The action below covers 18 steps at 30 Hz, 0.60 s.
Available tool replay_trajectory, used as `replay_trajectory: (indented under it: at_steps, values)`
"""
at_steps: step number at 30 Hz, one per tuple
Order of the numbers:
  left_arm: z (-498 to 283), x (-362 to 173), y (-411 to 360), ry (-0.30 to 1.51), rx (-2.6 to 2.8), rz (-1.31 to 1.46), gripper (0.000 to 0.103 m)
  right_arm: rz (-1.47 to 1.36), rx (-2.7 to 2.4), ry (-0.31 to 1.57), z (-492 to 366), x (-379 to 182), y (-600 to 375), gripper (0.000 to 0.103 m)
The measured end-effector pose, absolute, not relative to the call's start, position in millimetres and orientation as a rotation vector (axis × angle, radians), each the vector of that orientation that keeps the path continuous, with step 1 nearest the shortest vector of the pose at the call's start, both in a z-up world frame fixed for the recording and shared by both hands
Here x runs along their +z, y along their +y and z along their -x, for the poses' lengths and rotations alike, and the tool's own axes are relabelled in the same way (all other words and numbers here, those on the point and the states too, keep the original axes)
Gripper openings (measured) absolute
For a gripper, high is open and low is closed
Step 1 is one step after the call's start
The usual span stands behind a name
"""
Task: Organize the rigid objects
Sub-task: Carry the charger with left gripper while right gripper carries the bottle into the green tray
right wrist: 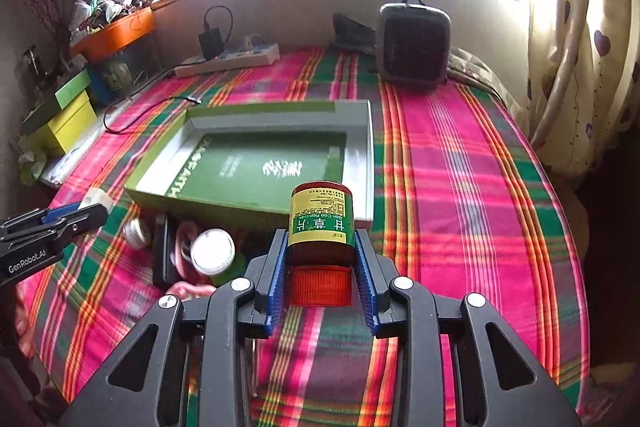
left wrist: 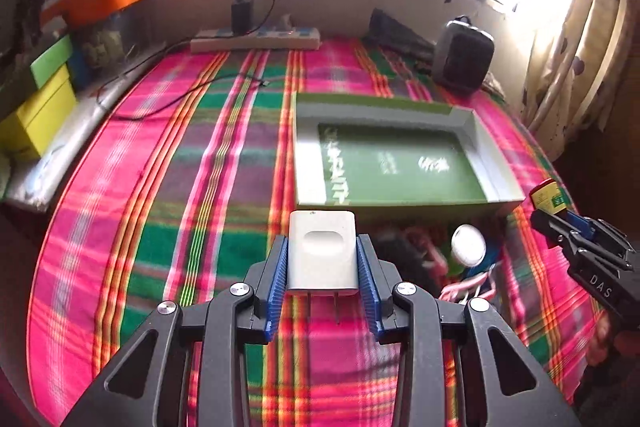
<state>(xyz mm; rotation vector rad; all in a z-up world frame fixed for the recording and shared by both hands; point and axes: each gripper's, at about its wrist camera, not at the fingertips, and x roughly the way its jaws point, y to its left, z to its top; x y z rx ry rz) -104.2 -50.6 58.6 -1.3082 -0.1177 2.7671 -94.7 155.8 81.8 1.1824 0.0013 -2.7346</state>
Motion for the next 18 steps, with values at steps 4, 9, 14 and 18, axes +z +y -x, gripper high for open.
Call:
replay_trajectory:
  at_steps: [4,9,14,18]
  values:
    - [124,66,-45,-0.123,2.738,1.293,0.032,-1.189,-2.707,0.019,112,86,151,0.033]
    - [151,69,-40,-0.117,2.723,1.284,0.032,-1.202,-2.687,0.012,134,86,148,0.033]
    - [177,64,-35,-0.128,2.700,1.291,0.032,-1.231,-2.676,0.026,158,80,146,0.033]
    - [196,54,-32,-0.135,2.681,1.322,0.032,-1.270,-2.657,0.027,180,70,145,0.033]
